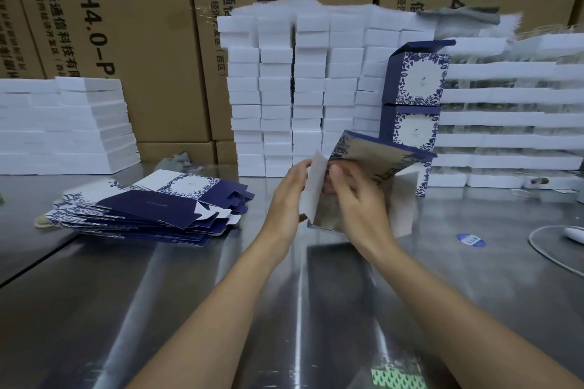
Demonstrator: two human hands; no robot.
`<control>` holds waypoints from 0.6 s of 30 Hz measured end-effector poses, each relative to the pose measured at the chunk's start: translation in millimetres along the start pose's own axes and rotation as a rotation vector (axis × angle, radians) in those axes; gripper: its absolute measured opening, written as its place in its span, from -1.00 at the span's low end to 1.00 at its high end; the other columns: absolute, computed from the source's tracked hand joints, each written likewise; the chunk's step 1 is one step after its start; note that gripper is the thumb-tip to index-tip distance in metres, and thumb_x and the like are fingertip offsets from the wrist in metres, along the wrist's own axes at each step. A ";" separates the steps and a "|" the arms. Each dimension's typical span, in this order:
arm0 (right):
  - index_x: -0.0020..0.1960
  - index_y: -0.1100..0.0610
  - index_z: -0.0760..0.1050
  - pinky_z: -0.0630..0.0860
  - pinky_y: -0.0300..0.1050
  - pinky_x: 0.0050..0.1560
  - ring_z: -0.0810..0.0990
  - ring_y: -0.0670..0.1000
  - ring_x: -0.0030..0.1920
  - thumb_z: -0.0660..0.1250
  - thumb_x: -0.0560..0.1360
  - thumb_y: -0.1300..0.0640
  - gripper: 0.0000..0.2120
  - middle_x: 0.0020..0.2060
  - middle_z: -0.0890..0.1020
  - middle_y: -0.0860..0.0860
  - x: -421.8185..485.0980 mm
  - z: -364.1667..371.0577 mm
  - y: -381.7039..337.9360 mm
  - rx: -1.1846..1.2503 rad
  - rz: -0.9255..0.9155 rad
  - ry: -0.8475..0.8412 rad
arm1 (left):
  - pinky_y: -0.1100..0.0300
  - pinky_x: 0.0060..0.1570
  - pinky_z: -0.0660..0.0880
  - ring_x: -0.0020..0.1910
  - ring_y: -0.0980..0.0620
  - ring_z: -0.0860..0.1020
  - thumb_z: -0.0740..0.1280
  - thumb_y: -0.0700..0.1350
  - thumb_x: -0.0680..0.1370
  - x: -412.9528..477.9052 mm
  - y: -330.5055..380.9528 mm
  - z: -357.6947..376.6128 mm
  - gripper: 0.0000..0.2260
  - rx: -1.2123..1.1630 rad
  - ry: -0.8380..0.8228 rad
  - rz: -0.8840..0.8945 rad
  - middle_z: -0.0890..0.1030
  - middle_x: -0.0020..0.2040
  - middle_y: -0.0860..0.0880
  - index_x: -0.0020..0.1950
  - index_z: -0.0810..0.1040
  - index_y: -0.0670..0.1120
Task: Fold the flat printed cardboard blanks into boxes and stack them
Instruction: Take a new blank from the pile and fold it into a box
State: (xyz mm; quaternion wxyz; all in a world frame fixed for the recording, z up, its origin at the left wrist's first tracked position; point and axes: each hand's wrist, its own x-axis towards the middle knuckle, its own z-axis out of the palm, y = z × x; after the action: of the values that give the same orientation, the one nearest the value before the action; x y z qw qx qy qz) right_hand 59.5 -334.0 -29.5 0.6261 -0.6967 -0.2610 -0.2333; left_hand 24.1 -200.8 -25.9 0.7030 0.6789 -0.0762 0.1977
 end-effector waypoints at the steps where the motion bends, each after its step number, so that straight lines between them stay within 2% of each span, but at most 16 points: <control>1: 0.17 -0.12 0.62 0.58 -0.12 0.17 0.71 -0.16 0.09 0.26 0.60 -0.30 -0.67 0.04 0.74 -0.19 -0.9 1.4 -1.6 0.024 0.010 -0.026 | 0.04 0.24 0.53 0.45 0.20 0.45 0.23 0.33 0.65 0.0 -0.8 1.1 -0.68 0.028 -0.020 -0.022 0.49 0.48 0.21 0.41 0.47 0.45; 3: 0.15 -0.12 0.62 0.59 -0.04 0.20 0.71 -0.13 0.11 0.31 0.58 -0.27 -0.70 0.03 0.75 -0.17 -1.6 3.8 -0.9 0.016 0.047 -0.084 | 0.05 0.31 0.58 0.43 0.22 0.48 0.33 0.20 0.67 0.6 -7.9 2.4 -0.55 0.013 -0.042 -0.061 0.43 0.53 0.16 0.55 0.33 0.42; 4: 0.17 -0.08 0.63 0.60 0.07 0.24 0.72 -0.06 0.12 0.33 0.60 -0.21 -0.73 0.03 0.76 -0.11 -1.2 4.6 0.3 0.027 0.075 -0.109 | 0.12 0.24 0.62 0.34 0.28 0.55 0.34 0.14 0.68 1.0 -11.2 3.2 -0.51 -0.009 -0.044 -0.061 0.48 0.48 0.18 0.59 0.31 0.35; 5: 0.20 -0.03 0.63 0.59 0.17 0.27 0.72 0.02 0.14 0.33 0.64 -0.12 -0.76 0.05 0.76 -0.04 -0.3 5.0 2.3 0.070 0.107 -0.129 | 0.20 0.16 0.65 0.24 0.33 0.59 0.35 0.08 0.68 1.0 -12.9 4.5 -0.51 -0.018 -0.034 -0.048 0.52 0.43 0.21 0.60 0.33 0.29; 7: 0.27 0.08 0.61 0.57 0.24 0.32 0.71 0.11 0.18 0.29 0.71 0.05 -0.79 0.11 0.75 0.06 3.0 4.3 6.5 0.178 0.177 -0.154 | 0.14 0.10 0.68 0.18 0.27 0.64 0.41 0.05 0.66 1.4 -14.9 4.9 -0.56 -0.007 0.029 -0.026 0.57 0.38 0.19 0.53 0.43 0.21; 9: 0.28 0.10 0.61 0.62 0.14 0.28 0.71 0.12 0.19 0.29 0.72 0.11 -0.80 0.12 0.75 0.07 6.6 3.1 8.6 0.240 0.239 -0.169 | -0.07 0.16 0.68 0.21 0.12 0.66 0.48 0.01 0.61 3.5 -16.5 2.7 -0.62 -0.015 0.105 -0.026 0.60 0.35 0.10 0.42 0.52 0.15; 10: 0.25 0.10 0.62 0.66 0.04 0.20 0.72 0.11 0.18 0.32 0.71 0.12 -0.83 0.10 0.76 0.05 7.7 2.8 9.4 0.254 0.259 -0.163 | -0.14 0.16 0.67 0.20 0.07 0.68 0.51 -0.02 0.59 4.6 -17.5 1.4 -0.63 -0.037 0.132 -0.032 0.63 0.32 0.07 0.38 0.55 0.12; 12: 0.18 0.07 0.62 0.65 -0.19 0.02 0.74 0.02 0.13 0.38 0.66 0.19 -0.87 0.03 0.77 -0.04 8.6 2.0 12.4 0.204 0.246 -0.109 | -0.17 0.07 0.70 0.12 0.05 0.71 0.54 -0.10 0.57 6.1 -19.6 -0.5 -0.67 -0.080 0.176 -0.039 0.66 0.26 0.03 0.30 0.59 0.08; 13: 0.15 0.05 0.60 0.61 -0.28 -0.01 0.73 -0.06 0.10 0.39 0.64 0.24 -0.85 0.00 0.76 -0.10 7.9 1.6 14.1 0.130 0.192 -0.080 | -0.15 0.00 0.72 0.07 0.06 0.72 0.54 -0.14 0.57 6.3 -20.7 -1.2 -0.69 -0.089 0.204 -0.040 0.67 0.24 0.02 0.28 0.60 0.06; 15: 0.17 0.05 0.58 0.56 -0.37 0.06 0.68 -0.22 0.08 0.40 0.59 0.30 -0.77 0.03 0.72 -0.18 3.8 2.9 14.5 -0.042 0.039 -0.064 | -0.08 -0.10 0.73 0.02 0.04 0.73 0.53 -0.19 0.56 7.6 -23.9 -2.8 -0.72 -0.089 0.281 -0.046 0.67 0.22 -0.01 0.22 0.61 0.01; 18: 0.21 0.08 0.57 0.41 -0.44 0.18 0.57 -0.17 0.13 0.43 0.55 0.27 -0.74 0.09 0.65 -0.11 -2.4 5.2 9.8 -0.316 -0.264 -0.032 | -0.04 -0.16 0.73 0.05 -0.04 0.72 0.52 -0.23 0.54 12.2 -29.1 -6.6 -0.76 -0.154 0.395 -0.091 0.67 0.19 -0.09 0.17 0.61 -0.07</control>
State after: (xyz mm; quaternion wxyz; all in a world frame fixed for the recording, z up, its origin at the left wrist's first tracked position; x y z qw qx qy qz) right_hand 64.0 -329.8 -39.0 0.4689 -0.7497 -0.3202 -0.3400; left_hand 45.2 -192.2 -48.7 0.7624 0.5739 0.0790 0.2883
